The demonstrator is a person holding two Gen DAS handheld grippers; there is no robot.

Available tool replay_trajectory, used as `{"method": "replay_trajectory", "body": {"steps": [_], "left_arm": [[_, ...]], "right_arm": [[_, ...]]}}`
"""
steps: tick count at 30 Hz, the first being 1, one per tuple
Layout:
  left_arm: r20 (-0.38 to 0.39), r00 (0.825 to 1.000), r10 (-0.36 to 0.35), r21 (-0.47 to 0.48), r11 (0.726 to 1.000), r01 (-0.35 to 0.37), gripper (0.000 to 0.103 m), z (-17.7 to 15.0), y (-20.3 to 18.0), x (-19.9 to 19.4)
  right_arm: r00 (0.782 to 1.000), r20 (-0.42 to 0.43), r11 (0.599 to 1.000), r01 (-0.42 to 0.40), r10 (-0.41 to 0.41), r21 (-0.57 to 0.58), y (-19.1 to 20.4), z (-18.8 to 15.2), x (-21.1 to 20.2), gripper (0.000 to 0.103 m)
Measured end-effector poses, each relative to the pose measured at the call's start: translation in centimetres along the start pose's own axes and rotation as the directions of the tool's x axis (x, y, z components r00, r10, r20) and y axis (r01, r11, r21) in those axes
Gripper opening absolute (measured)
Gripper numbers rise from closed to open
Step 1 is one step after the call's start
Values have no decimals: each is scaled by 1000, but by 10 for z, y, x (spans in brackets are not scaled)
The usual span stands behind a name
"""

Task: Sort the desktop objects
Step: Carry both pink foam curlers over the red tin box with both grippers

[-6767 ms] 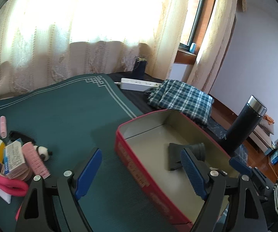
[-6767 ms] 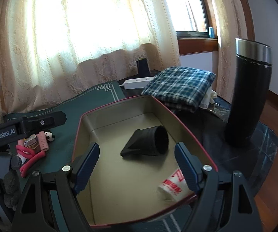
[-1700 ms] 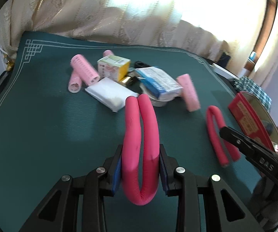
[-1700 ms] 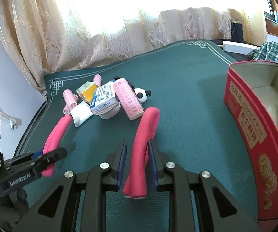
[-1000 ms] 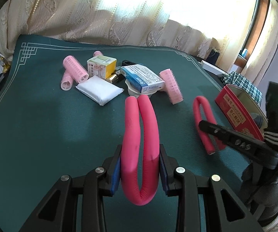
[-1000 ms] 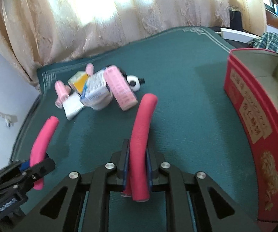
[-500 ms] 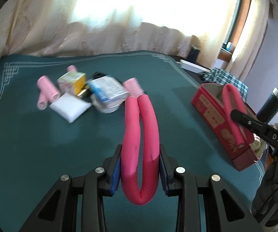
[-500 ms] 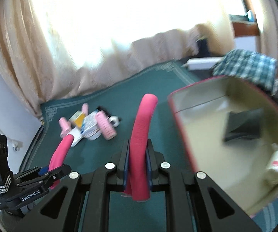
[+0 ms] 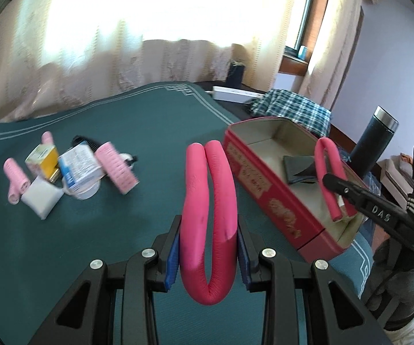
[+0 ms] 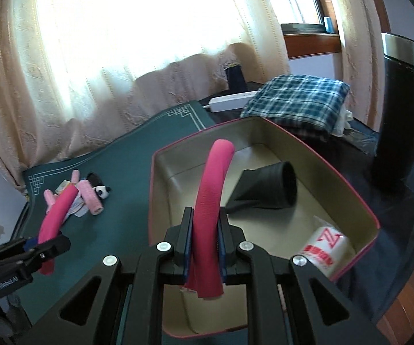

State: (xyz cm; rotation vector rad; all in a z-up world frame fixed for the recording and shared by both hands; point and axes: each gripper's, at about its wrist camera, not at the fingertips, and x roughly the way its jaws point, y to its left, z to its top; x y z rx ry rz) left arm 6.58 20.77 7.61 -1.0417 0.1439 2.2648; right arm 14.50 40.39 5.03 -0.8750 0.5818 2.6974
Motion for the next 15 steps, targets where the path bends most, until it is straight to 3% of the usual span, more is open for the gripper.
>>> {"method": "replay_trajectory", "body": {"steps": [15], "left_arm": [[-9,998,-57,83,995,58,34,25,-46,22]], "right_arm": [[1000,-24,998,-8,9,55,-26,0,3,17]]}}
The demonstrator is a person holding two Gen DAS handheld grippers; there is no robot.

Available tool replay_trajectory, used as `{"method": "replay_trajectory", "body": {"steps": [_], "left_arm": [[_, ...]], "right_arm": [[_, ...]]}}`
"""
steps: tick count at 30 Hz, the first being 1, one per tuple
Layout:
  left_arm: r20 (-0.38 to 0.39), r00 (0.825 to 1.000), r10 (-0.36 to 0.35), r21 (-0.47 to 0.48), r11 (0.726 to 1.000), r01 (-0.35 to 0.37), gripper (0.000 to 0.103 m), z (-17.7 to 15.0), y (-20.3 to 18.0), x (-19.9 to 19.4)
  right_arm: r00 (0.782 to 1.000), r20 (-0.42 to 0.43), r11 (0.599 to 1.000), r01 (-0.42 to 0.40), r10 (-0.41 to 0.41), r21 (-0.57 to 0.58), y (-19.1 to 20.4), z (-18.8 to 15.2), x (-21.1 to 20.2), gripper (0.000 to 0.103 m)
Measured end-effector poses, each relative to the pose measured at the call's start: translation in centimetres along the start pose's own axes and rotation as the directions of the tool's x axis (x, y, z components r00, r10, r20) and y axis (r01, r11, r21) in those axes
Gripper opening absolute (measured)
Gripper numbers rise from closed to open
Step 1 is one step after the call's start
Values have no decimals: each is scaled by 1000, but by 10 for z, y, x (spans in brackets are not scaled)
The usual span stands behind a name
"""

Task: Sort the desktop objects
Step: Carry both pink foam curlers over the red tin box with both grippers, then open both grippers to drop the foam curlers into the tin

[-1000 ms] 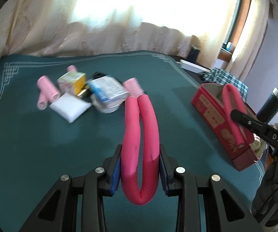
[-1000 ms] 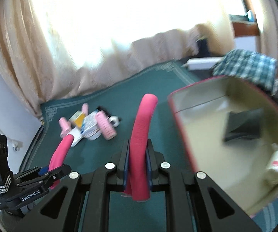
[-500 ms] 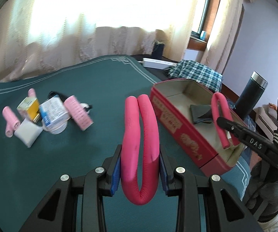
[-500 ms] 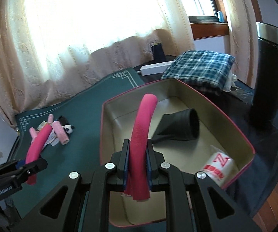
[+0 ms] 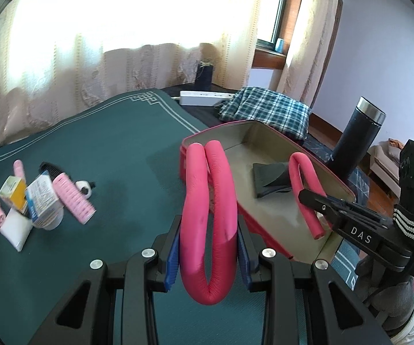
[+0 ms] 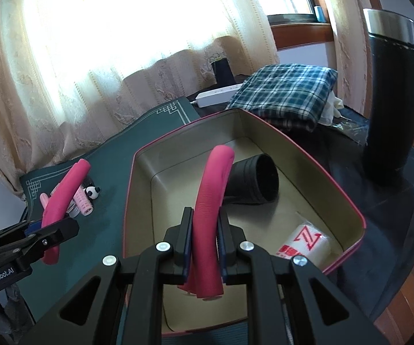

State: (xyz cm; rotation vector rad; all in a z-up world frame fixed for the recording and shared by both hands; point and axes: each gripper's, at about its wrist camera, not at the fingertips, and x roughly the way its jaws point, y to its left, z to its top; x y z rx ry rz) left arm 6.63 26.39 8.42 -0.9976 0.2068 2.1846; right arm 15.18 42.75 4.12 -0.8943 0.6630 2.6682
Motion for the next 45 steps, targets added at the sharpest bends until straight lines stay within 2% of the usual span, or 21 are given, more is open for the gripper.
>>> {"method": "replay_trajectory", "body": {"steps": [10,28,29,30,31,32,33,36,40,45], "left_arm": [[-7,1000,-27,25,999,27,34,14,-14,16],[-9,995,-100,34,994,100,35,46,-33,50],[-7,994,-111,25,993,111,36,48,-33,52],[-4,992,-128,13,992,128,48,50,-32,54],[2,990,-141,0,990,141,68,52,-31,56],[9,990,-144,-9,990,144,76,53,-31,56],[25,989,-143,-17,990,143,79,53,-29,54],[35,989,-142,-22,989,143,79,55,-24,51],[45,993,-105,-42,993,107,79,53,-10,46],[45,997,-64,-77,995,67,79,46,9,40]], "right_arm": [[1000,15,1000,-13,12,21,-7,1,-2,28],[1000,26,1000,16,-16,23,-13,2,-2,28],[999,27,1000,17,-18,24,-13,2,-2,29],[999,28,1000,19,-19,25,-13,2,-3,29],[999,28,999,20,-21,24,-13,2,-3,29],[999,28,999,23,-24,23,-13,2,-3,29],[999,27,999,23,-24,21,-12,2,-2,29],[999,26,1000,24,-25,18,-10,2,0,30],[999,29,1000,20,-20,11,-4,2,1,35],[999,30,1000,12,-12,-7,7,0,1,36]]}}
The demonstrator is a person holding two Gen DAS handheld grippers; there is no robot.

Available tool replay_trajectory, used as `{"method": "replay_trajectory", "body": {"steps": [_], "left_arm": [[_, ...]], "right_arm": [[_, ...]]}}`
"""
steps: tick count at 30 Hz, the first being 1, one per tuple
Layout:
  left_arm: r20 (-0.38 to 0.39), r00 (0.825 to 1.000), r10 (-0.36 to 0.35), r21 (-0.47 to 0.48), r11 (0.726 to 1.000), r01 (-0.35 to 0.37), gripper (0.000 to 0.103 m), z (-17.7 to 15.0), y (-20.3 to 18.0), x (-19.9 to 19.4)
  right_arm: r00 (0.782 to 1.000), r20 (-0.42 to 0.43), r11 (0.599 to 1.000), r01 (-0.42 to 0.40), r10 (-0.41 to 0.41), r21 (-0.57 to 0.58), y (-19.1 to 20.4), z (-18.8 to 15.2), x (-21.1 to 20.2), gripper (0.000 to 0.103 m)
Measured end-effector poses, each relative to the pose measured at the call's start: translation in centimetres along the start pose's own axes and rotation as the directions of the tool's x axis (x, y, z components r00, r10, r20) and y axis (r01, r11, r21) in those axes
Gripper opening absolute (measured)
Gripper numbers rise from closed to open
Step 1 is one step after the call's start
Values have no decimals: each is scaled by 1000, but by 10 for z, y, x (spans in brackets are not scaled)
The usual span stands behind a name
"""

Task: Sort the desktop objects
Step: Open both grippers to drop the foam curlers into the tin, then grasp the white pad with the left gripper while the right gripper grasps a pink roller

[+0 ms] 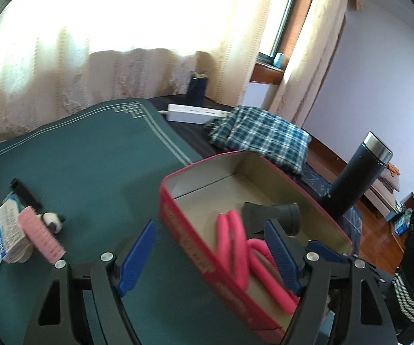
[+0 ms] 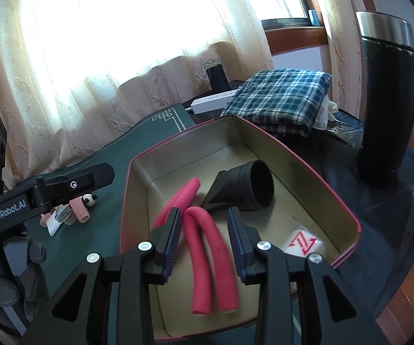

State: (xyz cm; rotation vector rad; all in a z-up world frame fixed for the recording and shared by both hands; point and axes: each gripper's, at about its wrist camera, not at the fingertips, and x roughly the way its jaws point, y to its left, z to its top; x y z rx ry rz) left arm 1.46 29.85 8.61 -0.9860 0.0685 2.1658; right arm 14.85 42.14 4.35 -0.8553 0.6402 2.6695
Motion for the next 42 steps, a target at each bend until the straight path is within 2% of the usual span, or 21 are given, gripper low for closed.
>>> {"method": "replay_trajectory", "body": {"steps": [5,8,10,15,21,25,31,35,42], "left_arm": [[2,999,32,-18,999,-32,79,-8,16,-7],[3,999,48,-40,998,-47,79,-12,29,-12],[5,998,64,-60,996,-64,79,-16,40,-16],[8,993,117,-108,987,-115,79,-24,73,-31],[5,980,200,-183,964,-196,79,-37,126,-52],[-10,963,270,-239,934,-265,79,-47,167,-67],[-77,923,377,-310,871,-381,79,-59,228,-73],[-115,912,393,-336,849,-409,79,-61,253,-65],[-167,877,451,-362,799,-480,79,-54,277,-45]], "right_arm": [[1000,7,1000,-16,17,-21,17,1,-3,37],[1000,12,999,-28,29,-35,29,0,-4,49],[999,19,998,-40,41,-48,38,0,-4,65],[996,26,991,-77,80,-106,69,0,-3,67],[989,-13,975,-144,144,-167,112,-6,9,67],[982,-44,962,-187,182,-201,139,-13,18,70],[970,-114,945,-234,213,-228,169,-30,37,71],[965,-141,939,-250,221,-238,177,-36,44,71],[959,-165,937,-264,230,-228,178,-38,55,73]]}}
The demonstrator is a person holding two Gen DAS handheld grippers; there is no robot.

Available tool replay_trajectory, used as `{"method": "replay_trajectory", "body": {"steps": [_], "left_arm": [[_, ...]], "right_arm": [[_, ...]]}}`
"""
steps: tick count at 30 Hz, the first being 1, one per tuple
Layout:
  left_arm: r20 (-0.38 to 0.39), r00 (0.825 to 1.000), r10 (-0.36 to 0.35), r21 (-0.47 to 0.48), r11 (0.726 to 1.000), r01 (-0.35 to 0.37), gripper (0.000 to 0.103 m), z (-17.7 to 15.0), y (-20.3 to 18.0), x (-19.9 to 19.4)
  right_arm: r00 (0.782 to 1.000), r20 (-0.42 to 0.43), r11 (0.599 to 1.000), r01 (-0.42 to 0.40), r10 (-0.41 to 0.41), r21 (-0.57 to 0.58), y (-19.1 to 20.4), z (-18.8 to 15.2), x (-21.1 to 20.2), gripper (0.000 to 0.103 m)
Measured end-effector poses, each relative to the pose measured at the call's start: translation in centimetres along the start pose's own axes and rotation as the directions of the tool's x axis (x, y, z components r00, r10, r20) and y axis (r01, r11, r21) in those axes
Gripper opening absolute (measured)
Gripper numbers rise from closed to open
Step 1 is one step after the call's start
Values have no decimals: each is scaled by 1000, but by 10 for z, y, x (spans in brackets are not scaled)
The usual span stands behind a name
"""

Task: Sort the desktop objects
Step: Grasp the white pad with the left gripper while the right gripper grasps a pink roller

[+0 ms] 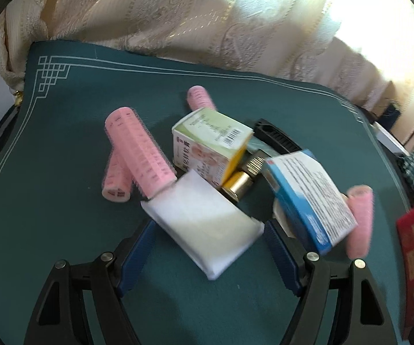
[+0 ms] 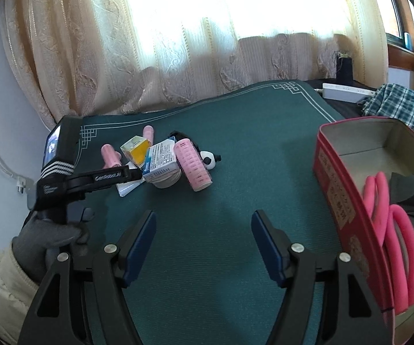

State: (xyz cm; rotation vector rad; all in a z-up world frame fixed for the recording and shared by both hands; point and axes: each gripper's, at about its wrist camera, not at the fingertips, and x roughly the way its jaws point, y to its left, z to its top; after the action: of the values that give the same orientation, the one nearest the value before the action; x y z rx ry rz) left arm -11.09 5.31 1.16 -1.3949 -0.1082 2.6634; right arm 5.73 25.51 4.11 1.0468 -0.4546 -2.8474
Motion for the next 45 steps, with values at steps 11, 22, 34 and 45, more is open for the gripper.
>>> {"method": "replay_trajectory", "body": {"steps": [11,22,34,45], "left_arm": [[7,998,65,75,995,-65,79,3,-3,15],[34,999,12,122,992,-16,50,-24,33,-12],[37,998,-53,97,994,49,51,-38,49,-25],[42,998,-44,108,993,39,51,-39,48,-22]], "right_arm": [[999,-35,1000,-10,9,-21,3,0,9,73],[998,-64,998,-6,2,-57,18,5,22,73],[989,-85,982,106,-120,-154,31,44,79,73],[978,-179,985,82,-109,-149,27,51,135,33]]}}
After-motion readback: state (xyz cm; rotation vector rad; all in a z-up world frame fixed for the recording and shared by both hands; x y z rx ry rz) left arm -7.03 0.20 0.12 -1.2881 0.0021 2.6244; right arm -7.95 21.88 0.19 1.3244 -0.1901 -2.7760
